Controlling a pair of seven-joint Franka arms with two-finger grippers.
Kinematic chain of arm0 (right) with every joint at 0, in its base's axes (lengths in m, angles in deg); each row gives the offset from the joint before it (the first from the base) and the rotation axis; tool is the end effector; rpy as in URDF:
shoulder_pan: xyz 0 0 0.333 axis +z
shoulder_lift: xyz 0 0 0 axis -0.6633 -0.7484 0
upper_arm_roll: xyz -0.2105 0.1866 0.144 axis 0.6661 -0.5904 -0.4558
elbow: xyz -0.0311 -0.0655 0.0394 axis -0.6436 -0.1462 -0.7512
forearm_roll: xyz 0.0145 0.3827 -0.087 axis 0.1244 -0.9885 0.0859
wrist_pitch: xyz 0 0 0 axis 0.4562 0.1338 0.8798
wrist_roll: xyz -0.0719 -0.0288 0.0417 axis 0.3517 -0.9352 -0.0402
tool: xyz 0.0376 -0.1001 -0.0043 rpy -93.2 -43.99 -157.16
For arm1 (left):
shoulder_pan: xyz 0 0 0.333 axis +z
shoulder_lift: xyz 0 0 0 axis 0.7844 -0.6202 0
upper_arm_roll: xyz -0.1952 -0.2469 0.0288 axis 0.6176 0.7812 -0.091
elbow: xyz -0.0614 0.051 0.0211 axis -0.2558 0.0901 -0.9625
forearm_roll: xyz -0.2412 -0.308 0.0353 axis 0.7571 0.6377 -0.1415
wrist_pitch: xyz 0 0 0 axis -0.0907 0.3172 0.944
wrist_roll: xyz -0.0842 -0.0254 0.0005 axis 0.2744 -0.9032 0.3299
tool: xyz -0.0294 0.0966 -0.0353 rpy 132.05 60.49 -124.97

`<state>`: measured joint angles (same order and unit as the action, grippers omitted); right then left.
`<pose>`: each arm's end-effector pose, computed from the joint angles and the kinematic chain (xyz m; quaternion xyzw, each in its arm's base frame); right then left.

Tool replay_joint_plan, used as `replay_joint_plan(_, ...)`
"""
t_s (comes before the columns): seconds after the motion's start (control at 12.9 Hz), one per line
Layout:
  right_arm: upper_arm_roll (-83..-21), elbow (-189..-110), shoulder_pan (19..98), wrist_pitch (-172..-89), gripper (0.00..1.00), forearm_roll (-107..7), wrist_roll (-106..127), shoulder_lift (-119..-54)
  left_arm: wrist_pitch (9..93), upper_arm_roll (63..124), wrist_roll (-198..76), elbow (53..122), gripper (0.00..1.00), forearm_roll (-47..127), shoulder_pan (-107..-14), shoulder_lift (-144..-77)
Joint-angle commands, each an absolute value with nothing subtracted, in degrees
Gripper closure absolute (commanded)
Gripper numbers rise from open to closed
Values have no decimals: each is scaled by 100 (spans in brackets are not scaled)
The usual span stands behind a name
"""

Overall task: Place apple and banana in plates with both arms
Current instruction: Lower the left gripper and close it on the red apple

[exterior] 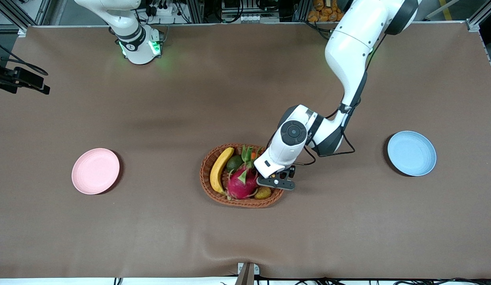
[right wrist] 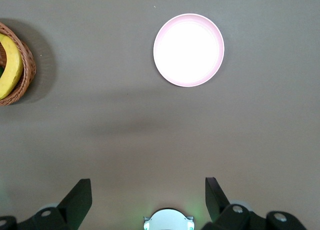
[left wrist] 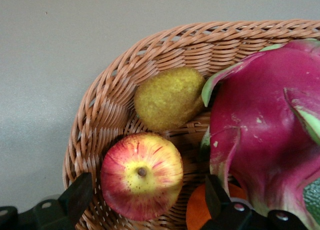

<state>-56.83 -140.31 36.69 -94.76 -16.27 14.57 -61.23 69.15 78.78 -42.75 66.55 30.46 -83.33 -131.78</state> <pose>0.5237 -0.0447 0.6324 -0.9965 0.0354 0.0680 0.0320 0.6203 -0.4259 0.2423 0.9931 -0.0829 0.0611 0.0567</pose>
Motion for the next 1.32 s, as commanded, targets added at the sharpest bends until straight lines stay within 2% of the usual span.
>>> replay_joint_plan(0.0, -5739, -13974, 3575, -9435, 0, -1711, 1380, -6157, 6960, 7838, -4273, 6550, 0, 2937, -8358, -13294)
replay_joint_plan(0.39, -5739, -13983, 3584, -9444, 0, -1711, 1380, -6157, 6960, 7838, -4273, 6550, 4, 2946, -8375, -13373)
replay_joint_plan(0.62, -5739, -13983, 3584, -9444, 0, -1711, 1380, -6183, 6960, 7830, -4273, 6550, 14, 2946, -8366, -13408)
replay_joint_plan(0.93, -5739, -13983, 3592, -9453, 0, -1711, 1380, -6192, 6986, 7821, -4282, 6550, 15, 2937, -8366, -13452)
replay_joint_plan(1.01, -5739, -13983, 3601, -9453, 0, -1711, 1380, -6200, 6987, 7821, -4299, 6550, 31, 2937, -8357, -13444)
replay_joint_plan(1.09, -5739, -13983, 3601, -9453, 0, -1711, 1380, -6200, 6987, 7812, -4317, 6541, 54, 2937, -8349, -13435)
replay_joint_plan(1.17, -5739, -13983, 3601, -9453, 0, -1711, 1380, -6200, 6978, 7812, -4317, 6541, 71, 2937, -8340, -13391)
replay_joint_plan(1.24, -5739, -13983, 3610, -9453, 0, -1711, 1380, -6200, 6943, 7812, -4317, 6532, 83, 2937, -8322, -13347)
